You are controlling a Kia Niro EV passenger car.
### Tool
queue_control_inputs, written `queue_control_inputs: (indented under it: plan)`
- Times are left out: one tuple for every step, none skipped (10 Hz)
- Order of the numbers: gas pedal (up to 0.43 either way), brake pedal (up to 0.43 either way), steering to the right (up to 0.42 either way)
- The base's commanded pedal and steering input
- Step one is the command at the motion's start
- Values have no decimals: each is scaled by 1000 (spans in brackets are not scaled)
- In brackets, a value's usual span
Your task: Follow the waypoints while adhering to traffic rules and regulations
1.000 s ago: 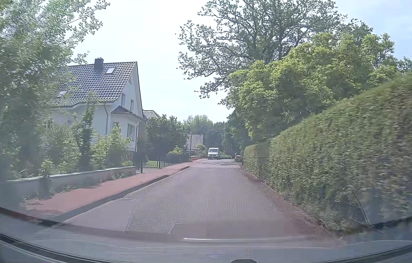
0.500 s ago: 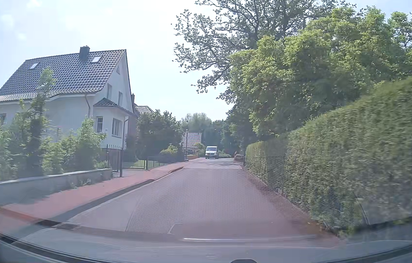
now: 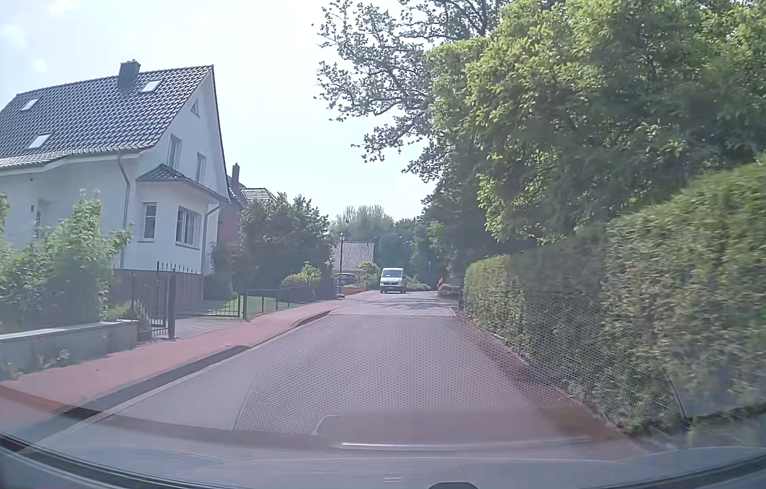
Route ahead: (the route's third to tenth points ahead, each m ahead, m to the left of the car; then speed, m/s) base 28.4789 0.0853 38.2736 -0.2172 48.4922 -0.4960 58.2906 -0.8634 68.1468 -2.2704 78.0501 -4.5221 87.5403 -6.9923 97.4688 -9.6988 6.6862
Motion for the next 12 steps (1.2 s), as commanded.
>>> queue_control_inputs:
  plan:
    - [47, 0, -3]
    - [59, 0, -3]
    - [59, 0, -4]
    - [59, 0, -4]
    - [59, 0, -4]
    - [59, 0, -4]
    - [59, 0, -4]
    - [59, 0, -4]
    - [59, 0, -4]
    - [59, 0, -4]
    - [59, 0, -4]
    - [47, 0, -4]
